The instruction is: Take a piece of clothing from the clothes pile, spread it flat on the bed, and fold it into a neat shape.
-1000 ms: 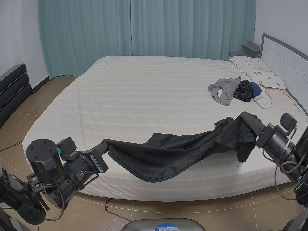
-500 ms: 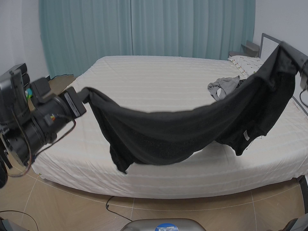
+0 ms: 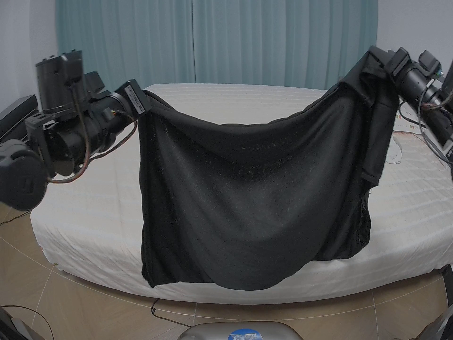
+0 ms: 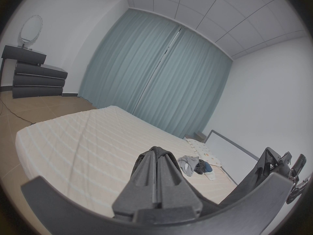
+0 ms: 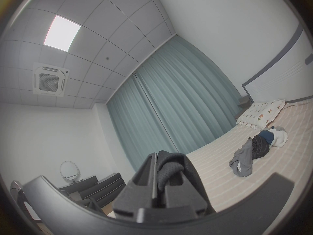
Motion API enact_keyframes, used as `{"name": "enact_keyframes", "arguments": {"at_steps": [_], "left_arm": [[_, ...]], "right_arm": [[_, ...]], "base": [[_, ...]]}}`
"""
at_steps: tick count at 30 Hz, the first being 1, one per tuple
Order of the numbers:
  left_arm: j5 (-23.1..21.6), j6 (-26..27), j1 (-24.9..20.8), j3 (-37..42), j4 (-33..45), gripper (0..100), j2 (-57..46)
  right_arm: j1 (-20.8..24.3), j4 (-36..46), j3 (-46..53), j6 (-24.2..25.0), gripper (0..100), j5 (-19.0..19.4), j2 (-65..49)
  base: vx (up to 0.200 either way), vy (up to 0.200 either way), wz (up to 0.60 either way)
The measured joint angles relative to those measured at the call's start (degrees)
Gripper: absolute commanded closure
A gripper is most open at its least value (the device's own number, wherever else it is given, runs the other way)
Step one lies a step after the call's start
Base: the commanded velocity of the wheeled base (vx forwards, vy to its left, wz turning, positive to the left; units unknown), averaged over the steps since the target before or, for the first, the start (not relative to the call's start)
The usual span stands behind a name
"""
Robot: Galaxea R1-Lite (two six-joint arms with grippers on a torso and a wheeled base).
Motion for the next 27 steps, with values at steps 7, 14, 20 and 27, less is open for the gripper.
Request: {"name": "enact_keyframes", "arguments": {"at_steps": [7, 14, 20, 27], "left_arm": [[-0.54, -0.9, 2.91, -8.46, 0.57, 100, 12.13], [-0.71, -1.16, 5.07, -14.6, 0.82, 100, 23.17], [-0.77, -1.48, 6.12, -17.75, 0.74, 100, 32.89], [-1.23, -5.67, 6.5, -21.0, 1.32, 100, 42.18]], "right_arm": [[-0.5, -3.84, -4.8, -0.24, 100, -0.45, 11.22], [-1.13, -6.77, -7.97, -0.44, 100, -0.66, 19.92], [-2.36, -9.84, -8.33, -0.18, 100, -0.68, 28.2], [-3.96, -13.01, -8.41, 0.69, 100, -1.43, 39.69]], "base": [[0.2, 0.0, 0.0], [0.171, 0.0, 0.0], [0.0, 0.0, 0.0], [0.0, 0.0, 0.0]]}}
